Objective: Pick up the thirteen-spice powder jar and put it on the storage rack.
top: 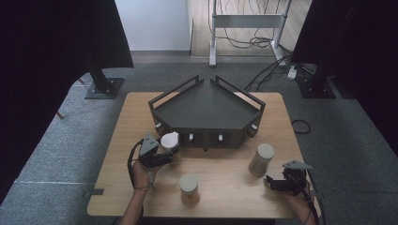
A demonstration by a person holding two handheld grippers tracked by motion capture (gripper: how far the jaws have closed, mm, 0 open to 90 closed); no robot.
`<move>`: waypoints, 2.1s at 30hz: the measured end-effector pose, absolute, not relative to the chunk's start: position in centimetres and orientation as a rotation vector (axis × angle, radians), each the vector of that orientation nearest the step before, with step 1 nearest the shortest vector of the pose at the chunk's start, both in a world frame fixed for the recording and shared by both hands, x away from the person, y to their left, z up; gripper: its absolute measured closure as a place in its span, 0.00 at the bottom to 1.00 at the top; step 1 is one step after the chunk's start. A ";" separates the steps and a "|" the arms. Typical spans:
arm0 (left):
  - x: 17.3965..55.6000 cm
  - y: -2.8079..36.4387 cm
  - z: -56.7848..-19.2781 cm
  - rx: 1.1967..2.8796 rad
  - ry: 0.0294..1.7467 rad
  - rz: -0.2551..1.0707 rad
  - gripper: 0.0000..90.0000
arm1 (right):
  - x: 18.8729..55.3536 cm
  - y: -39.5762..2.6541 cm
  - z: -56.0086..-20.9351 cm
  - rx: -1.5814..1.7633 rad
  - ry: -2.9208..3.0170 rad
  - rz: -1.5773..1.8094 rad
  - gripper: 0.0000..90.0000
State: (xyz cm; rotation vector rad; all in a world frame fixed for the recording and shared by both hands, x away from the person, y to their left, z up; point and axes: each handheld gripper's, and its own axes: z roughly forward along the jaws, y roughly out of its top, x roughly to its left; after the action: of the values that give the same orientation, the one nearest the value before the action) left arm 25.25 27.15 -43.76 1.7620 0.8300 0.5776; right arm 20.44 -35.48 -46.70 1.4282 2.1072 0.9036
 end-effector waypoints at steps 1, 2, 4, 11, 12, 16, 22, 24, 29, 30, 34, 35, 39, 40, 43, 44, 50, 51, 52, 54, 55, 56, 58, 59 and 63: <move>25.2 27.2 -43.6 1.760 0.830 0.575 0.34 | 20.4 -35.5 -46.7 1.428 2.107 0.903 0.00; 25.2 27.2 -43.4 1.757 0.832 0.572 0.34 | 20.4 -35.5 -46.7 1.428 2.107 0.903 0.00; 25.2 27.4 -42.9 1.754 0.832 0.568 0.34 | 20.4 -35.5 -46.7 1.428 2.107 0.904 0.00; 25.1 27.3 -40.8 1.767 0.824 0.584 0.34 | 20.4 -35.5 -46.7 1.428 2.107 0.903 0.00; 25.1 27.3 -40.6 1.766 0.822 0.583 0.34 | 20.4 -35.5 -46.7 1.428 2.107 0.903 0.00; 25.2 27.4 -39.4 1.765 0.814 0.572 0.34 | 20.4 -35.5 -46.7 1.428 2.107 0.904 0.00; 25.5 27.2 -37.6 1.768 0.807 0.567 0.34 | 20.4 -35.5 -46.7 1.428 2.107 0.904 0.00; 25.6 27.2 -37.0 1.768 0.804 0.566 0.34 | 20.4 -35.5 -46.7 1.428 2.107 0.903 0.00; 26.0 27.1 -35.6 1.760 0.800 0.565 0.34 | 20.4 -35.5 -46.7 1.429 2.107 0.903 0.00; 26.1 27.0 -35.4 1.760 0.798 0.567 0.34 | 20.4 -35.5 -46.7 1.429 2.107 0.904 0.00; 26.5 26.8 -34.4 1.763 0.798 0.580 0.34 | 20.4 -35.5 -46.7 1.430 2.106 0.904 0.00; 26.7 26.7 -34.2 1.762 0.800 0.582 0.34 | 20.4 -35.5 -46.7 1.429 2.107 0.904 0.00; 27.4 26.7 -33.5 1.756 0.806 0.584 0.34 | 20.4 -35.5 -46.7 1.430 2.107 0.904 0.00; 27.5 26.7 -33.4 1.751 0.810 0.583 0.34 | 20.4 -35.5 -46.7 1.430 2.107 0.904 0.00; 28.2 26.7 -33.1 1.730 0.827 0.566 0.34 | 20.4 -35.5 -46.7 1.429 2.107 0.905 0.00; 28.4 26.7 -33.0 1.724 0.831 0.561 0.34 | 20.4 -35.5 -46.7 1.429 2.107 0.904 0.00; 29.0 26.2 -32.0 1.709 0.837 0.586 0.34 | 20.4 -35.5 -46.7 1.430 2.107 0.904 0.00; 29.0 26.1 -31.9 1.708 0.836 0.592 0.34 | 20.4 -35.5 -46.7 1.430 2.107 0.905 0.00; 29.1 26.1 -31.7 1.708 0.834 0.594 0.34 | 20.4 -35.5 -46.7 1.430 2.107 0.905 0.00; 29.3 26.0 -31.5 1.703 0.833 0.598 0.34 | 20.4 -35.5 -46.7 1.430 2.107 0.905 0.00; 29.4 25.9 -31.3 1.701 0.835 0.602 0.34 | 20.4 -35.5 -46.7 1.430 2.107 0.905 0.00; 29.5 25.8 -31.2 1.699 0.836 0.605 0.34 | 20.4 -35.5 -46.7 1.430 2.107 0.905 0.00; 29.6 25.7 -31.1 1.693 0.842 0.613 0.34 | 20.4 -35.5 -46.7 1.430 2.107 0.904 0.00; 29.7 25.7 -31.1 1.691 0.844 0.615 0.34 | 20.4 -35.5 -46.7 1.430 2.107 0.905 0.00; 30.2 25.6 -30.8 1.677 0.857 0.621 0.34 | 20.4 -35.5 -46.7 1.429 2.106 0.905 0.00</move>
State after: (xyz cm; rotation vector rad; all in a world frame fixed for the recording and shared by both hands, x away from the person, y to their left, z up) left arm 30.18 25.64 -30.85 1.6766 0.8572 0.6209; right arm 20.44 -35.48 -46.71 1.4293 2.1064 0.9052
